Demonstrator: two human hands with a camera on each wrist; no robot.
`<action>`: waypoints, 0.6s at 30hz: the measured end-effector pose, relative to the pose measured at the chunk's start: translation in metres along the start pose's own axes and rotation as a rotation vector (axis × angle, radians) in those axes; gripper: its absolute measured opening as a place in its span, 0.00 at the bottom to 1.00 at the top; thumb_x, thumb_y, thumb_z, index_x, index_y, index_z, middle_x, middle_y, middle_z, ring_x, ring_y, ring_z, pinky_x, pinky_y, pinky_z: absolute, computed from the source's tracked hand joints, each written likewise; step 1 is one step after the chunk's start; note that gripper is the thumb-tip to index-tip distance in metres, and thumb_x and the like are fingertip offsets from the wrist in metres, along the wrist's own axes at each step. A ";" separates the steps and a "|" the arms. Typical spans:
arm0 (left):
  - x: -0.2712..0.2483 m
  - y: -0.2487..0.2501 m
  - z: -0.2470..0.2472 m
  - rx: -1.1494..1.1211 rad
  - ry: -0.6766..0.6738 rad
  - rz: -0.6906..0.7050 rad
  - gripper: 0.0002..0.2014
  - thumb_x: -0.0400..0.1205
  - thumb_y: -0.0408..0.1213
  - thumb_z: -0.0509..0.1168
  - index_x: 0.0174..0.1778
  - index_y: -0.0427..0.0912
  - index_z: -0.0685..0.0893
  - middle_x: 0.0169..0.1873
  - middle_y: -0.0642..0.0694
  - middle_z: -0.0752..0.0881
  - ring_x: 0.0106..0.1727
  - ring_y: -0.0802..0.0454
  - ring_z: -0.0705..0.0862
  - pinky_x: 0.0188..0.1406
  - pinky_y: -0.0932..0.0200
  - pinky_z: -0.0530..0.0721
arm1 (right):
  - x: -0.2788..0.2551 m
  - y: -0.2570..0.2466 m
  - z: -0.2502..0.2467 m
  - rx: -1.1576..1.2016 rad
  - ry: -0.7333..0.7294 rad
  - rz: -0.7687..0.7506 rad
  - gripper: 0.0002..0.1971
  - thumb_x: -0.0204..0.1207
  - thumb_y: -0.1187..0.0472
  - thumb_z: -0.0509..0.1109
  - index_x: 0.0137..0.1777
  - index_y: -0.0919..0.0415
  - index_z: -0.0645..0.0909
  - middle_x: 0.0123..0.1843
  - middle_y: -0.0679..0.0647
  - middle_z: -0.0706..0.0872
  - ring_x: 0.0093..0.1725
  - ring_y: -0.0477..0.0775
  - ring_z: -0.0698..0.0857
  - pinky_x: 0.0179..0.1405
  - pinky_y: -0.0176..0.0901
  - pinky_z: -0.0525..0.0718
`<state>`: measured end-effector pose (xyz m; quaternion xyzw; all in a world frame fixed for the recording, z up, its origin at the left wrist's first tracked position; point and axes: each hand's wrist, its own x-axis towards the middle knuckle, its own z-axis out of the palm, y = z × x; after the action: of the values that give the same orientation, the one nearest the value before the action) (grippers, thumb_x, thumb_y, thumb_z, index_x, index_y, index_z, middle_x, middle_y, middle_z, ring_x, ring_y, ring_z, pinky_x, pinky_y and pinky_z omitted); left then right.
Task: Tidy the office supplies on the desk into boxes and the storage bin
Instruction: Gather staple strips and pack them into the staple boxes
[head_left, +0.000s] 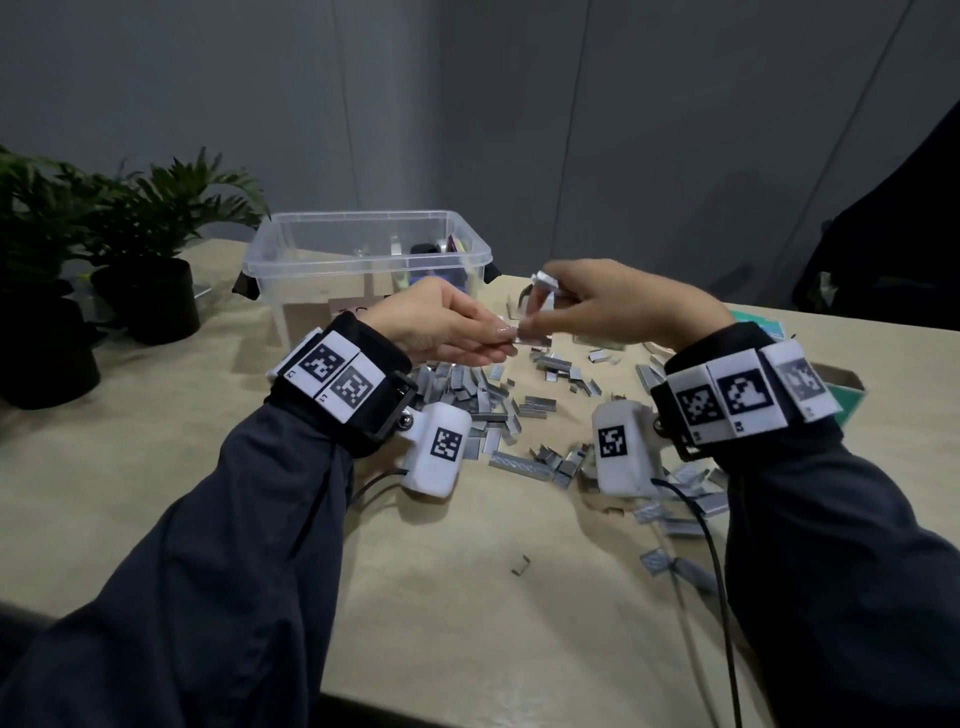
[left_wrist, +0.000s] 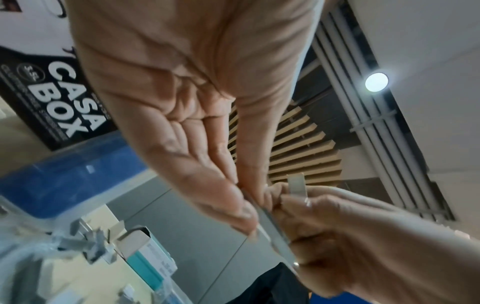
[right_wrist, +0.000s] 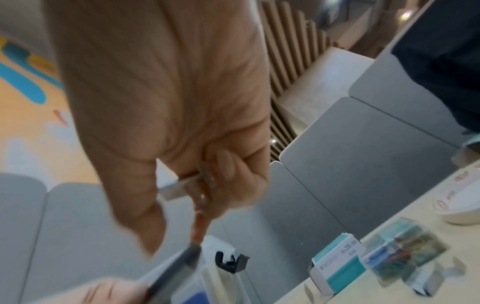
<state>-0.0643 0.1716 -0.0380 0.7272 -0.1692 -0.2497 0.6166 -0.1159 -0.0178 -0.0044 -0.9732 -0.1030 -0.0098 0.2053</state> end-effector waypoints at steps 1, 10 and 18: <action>0.000 0.000 0.000 -0.011 0.013 0.010 0.13 0.71 0.29 0.73 0.50 0.28 0.88 0.40 0.37 0.91 0.35 0.52 0.91 0.31 0.68 0.87 | -0.001 0.001 -0.002 0.083 -0.035 0.031 0.11 0.84 0.52 0.66 0.57 0.61 0.78 0.38 0.48 0.75 0.33 0.46 0.72 0.30 0.37 0.72; 0.002 -0.002 0.001 -0.105 0.188 0.135 0.11 0.73 0.28 0.73 0.48 0.25 0.86 0.31 0.39 0.90 0.28 0.56 0.88 0.30 0.70 0.87 | -0.005 0.016 -0.012 0.379 0.029 -0.048 0.10 0.84 0.57 0.65 0.55 0.51 0.88 0.40 0.48 0.81 0.37 0.43 0.76 0.36 0.33 0.83; 0.004 -0.003 0.002 -0.222 0.224 0.200 0.13 0.67 0.34 0.74 0.45 0.30 0.87 0.33 0.40 0.91 0.30 0.56 0.88 0.31 0.70 0.87 | 0.003 0.023 0.002 0.589 0.179 -0.073 0.07 0.73 0.62 0.77 0.47 0.66 0.85 0.36 0.53 0.88 0.33 0.40 0.86 0.32 0.33 0.81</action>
<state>-0.0625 0.1686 -0.0419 0.6575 -0.1422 -0.1220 0.7298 -0.1082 -0.0365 -0.0152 -0.8628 -0.1177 -0.0725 0.4862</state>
